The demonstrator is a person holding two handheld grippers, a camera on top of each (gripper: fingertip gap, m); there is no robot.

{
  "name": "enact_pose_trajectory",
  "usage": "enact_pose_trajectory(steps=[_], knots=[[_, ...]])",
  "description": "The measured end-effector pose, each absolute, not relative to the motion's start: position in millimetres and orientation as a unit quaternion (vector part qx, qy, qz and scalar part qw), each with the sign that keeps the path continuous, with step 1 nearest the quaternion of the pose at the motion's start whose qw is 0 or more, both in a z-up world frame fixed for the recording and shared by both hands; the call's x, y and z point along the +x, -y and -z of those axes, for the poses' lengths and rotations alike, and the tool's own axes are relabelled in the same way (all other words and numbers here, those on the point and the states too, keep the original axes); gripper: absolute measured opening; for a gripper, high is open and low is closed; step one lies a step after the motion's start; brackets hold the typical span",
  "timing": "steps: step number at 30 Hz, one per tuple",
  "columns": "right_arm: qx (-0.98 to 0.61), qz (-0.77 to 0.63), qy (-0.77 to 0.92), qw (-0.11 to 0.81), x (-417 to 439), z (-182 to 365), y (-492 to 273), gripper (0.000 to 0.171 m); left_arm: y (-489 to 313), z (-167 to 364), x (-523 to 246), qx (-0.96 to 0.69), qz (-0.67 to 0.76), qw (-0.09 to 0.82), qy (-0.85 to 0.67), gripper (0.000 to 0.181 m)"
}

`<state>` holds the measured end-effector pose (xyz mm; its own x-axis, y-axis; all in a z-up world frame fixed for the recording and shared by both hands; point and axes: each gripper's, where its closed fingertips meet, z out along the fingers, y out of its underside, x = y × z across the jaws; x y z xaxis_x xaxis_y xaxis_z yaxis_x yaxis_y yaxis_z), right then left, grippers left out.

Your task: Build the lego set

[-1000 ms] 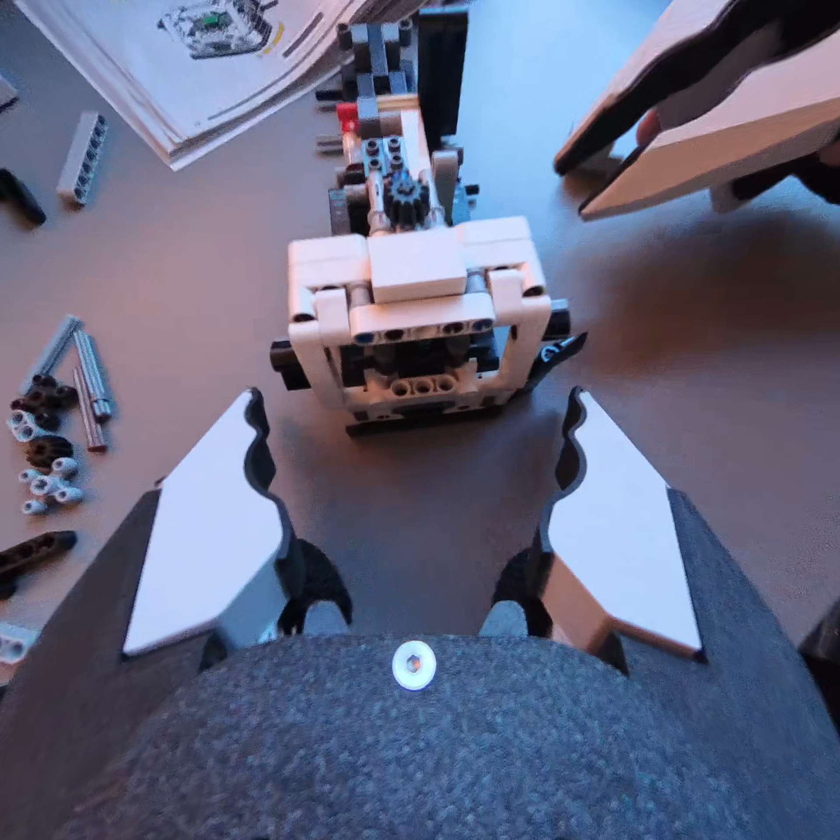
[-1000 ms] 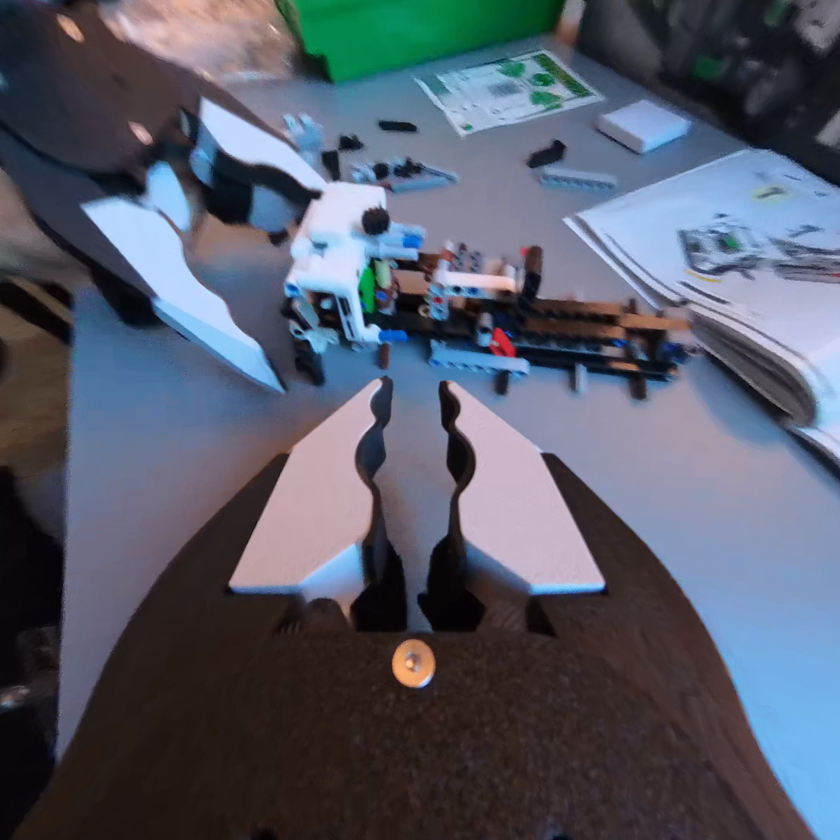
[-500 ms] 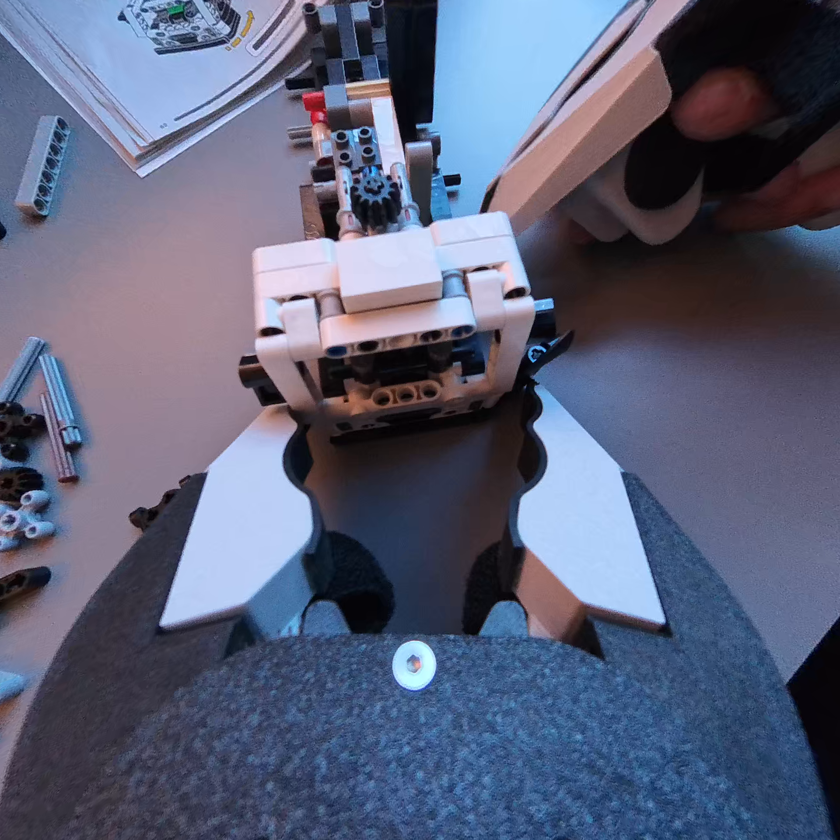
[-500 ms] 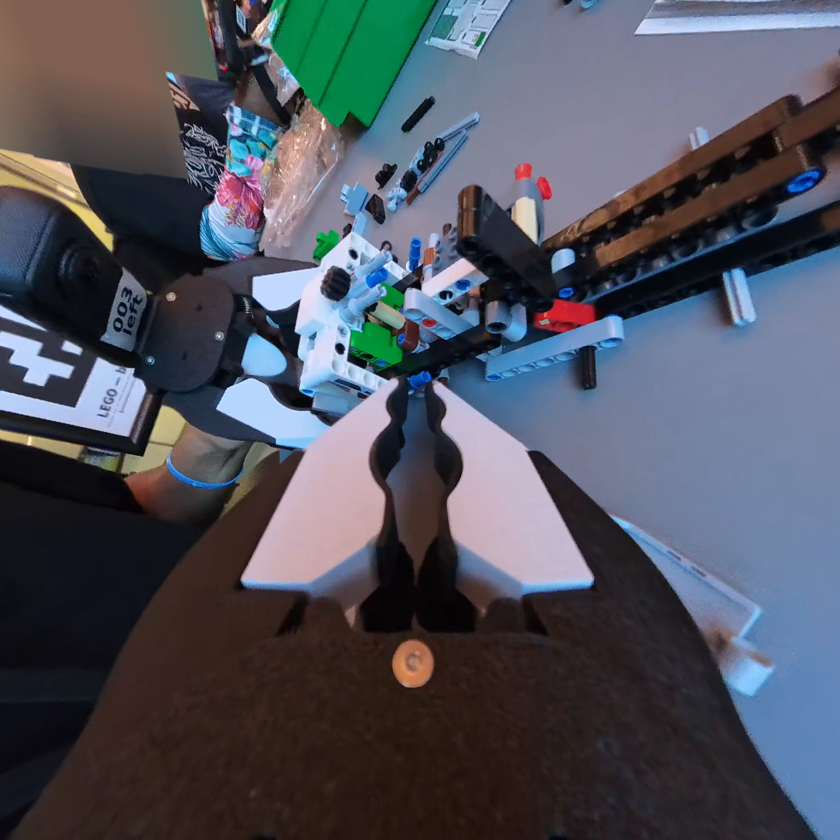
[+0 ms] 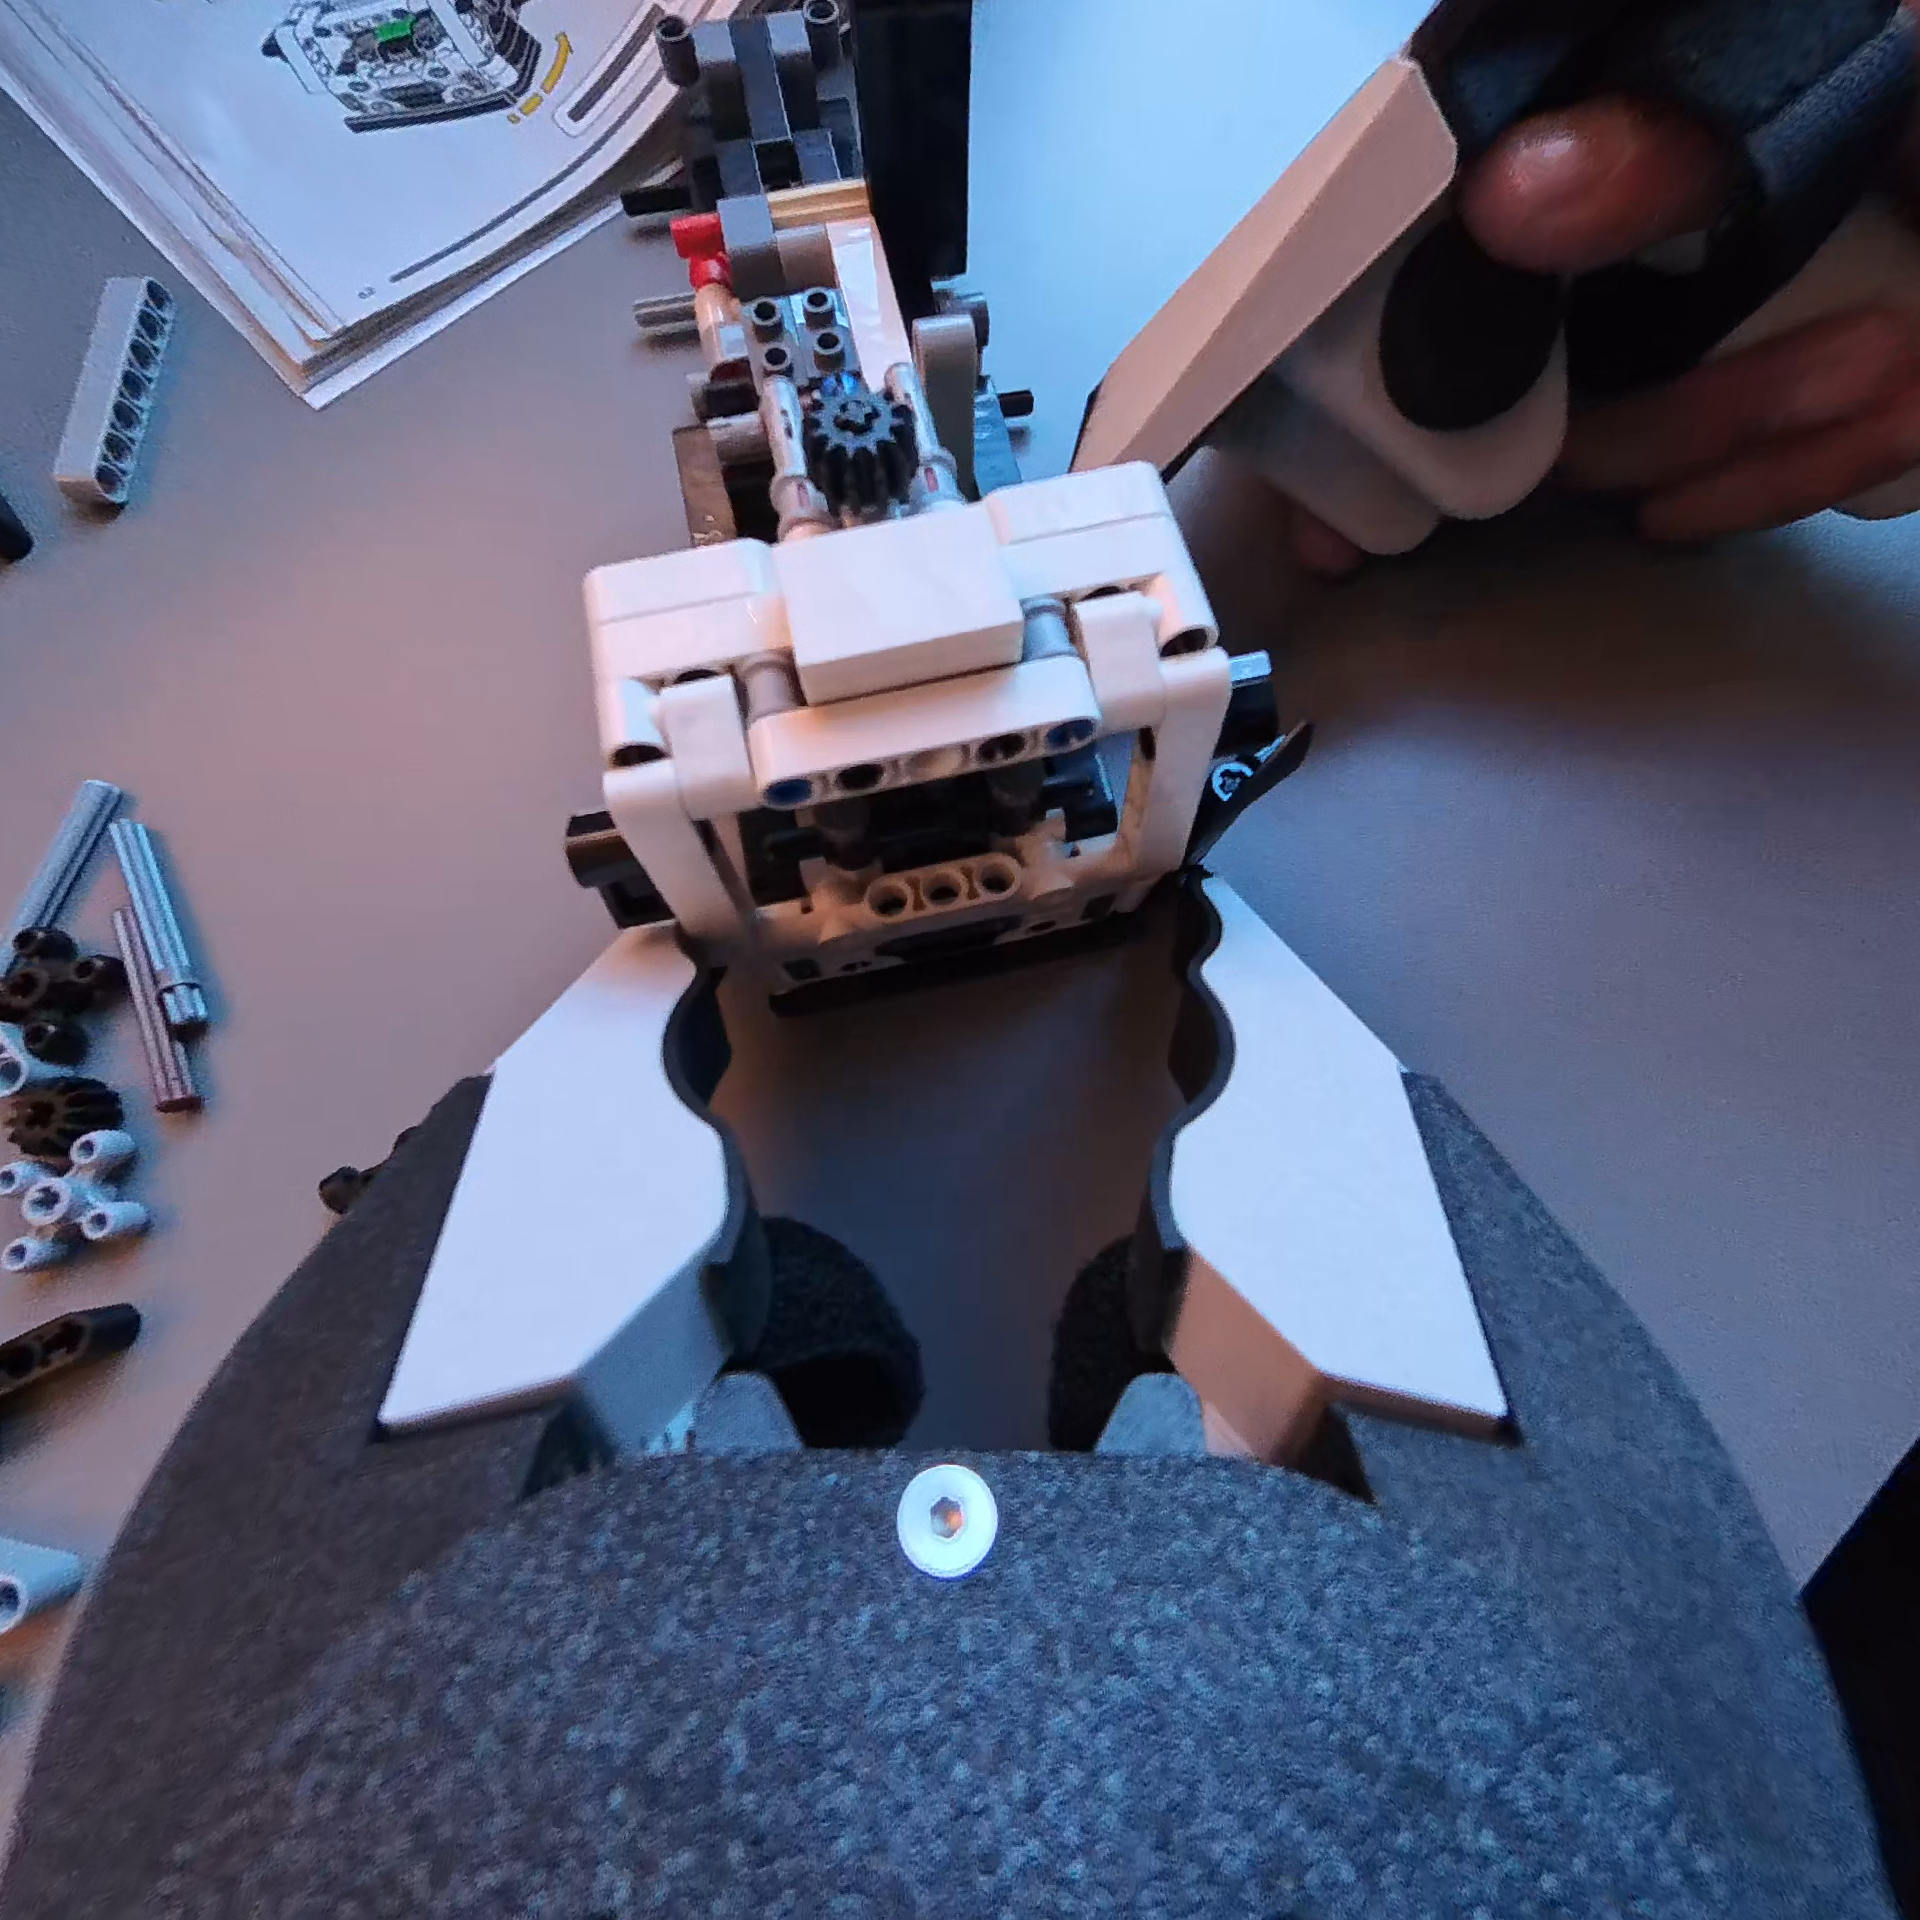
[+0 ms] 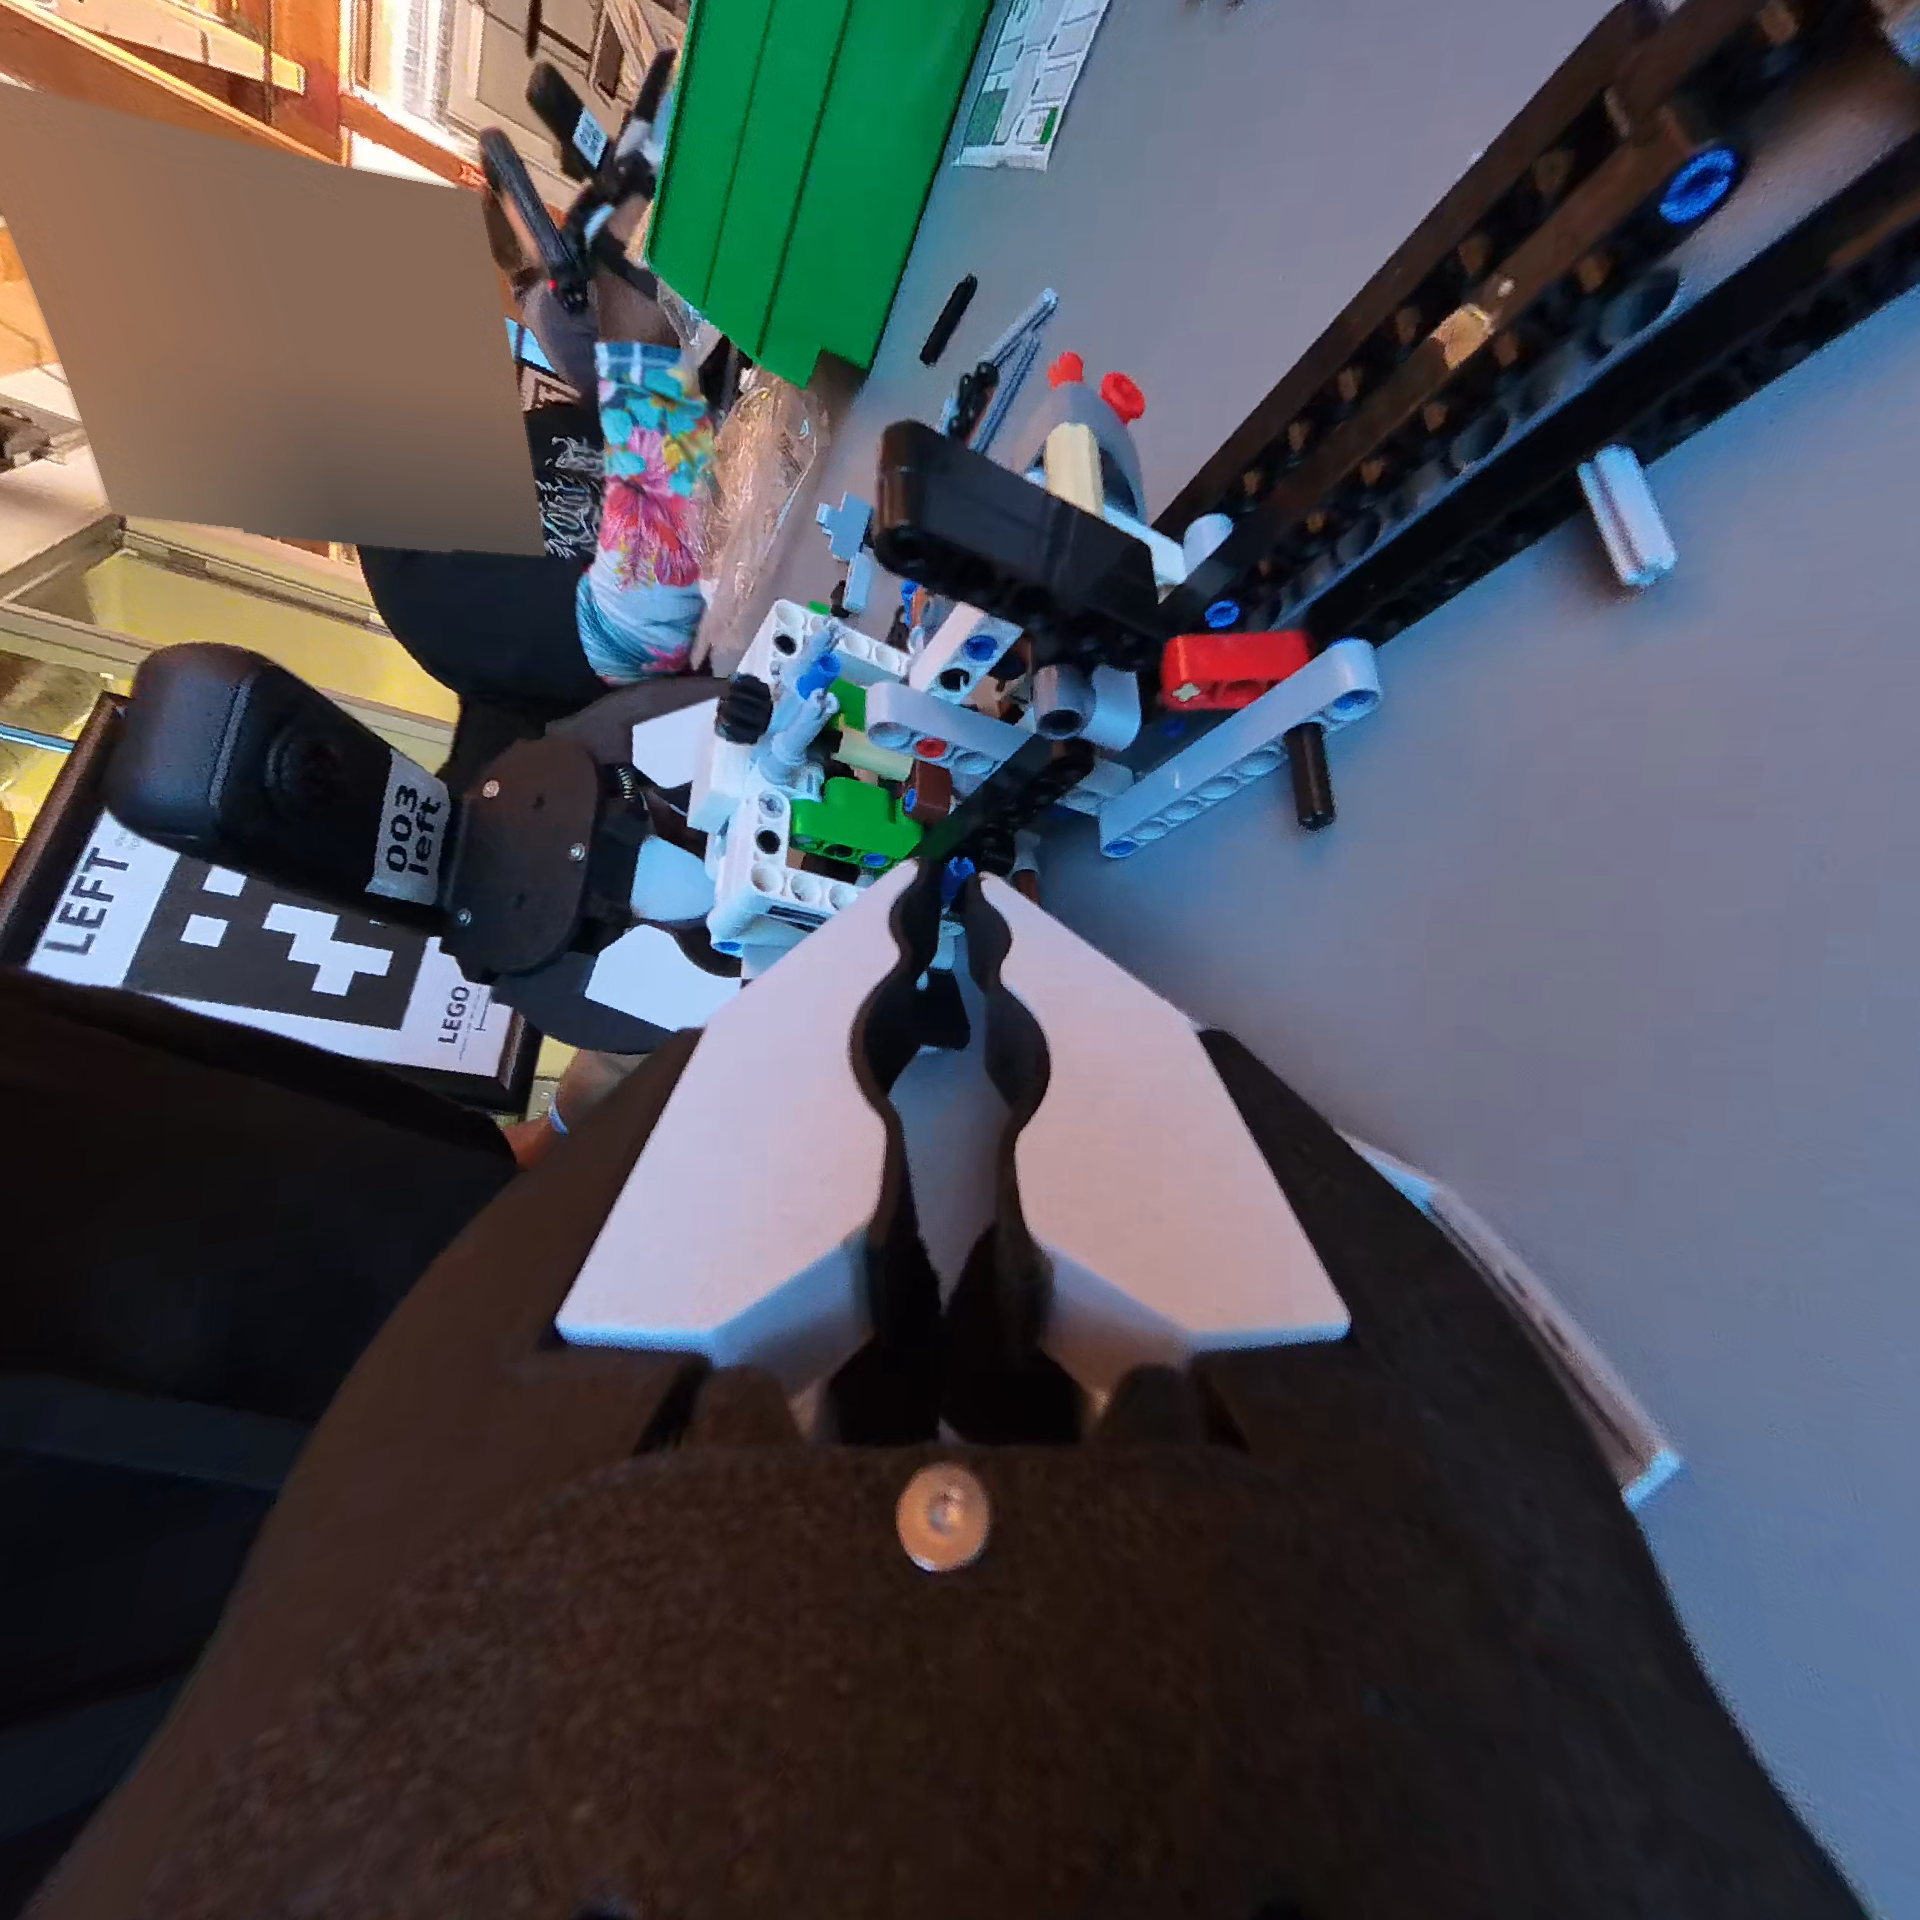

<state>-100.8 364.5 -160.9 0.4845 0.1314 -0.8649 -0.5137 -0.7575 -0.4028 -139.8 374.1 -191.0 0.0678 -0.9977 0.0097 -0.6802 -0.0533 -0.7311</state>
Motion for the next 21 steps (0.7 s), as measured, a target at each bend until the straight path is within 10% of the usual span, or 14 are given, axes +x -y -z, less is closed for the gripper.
enact_pose_trajectory(steps=[14, 21], knots=[[-0.819, -0.440, -0.057, 0.363, -103, 161, -358, 0.001, -377, 191, -139, -0.676, 0.273, 0.291, -0.619, 0.083], [-0.843, -0.324, 0.055, 0.426, -109, 158, -355, 0.035, -376, 191, -139, -0.676, 0.274, 0.291, -0.619, 0.083]])
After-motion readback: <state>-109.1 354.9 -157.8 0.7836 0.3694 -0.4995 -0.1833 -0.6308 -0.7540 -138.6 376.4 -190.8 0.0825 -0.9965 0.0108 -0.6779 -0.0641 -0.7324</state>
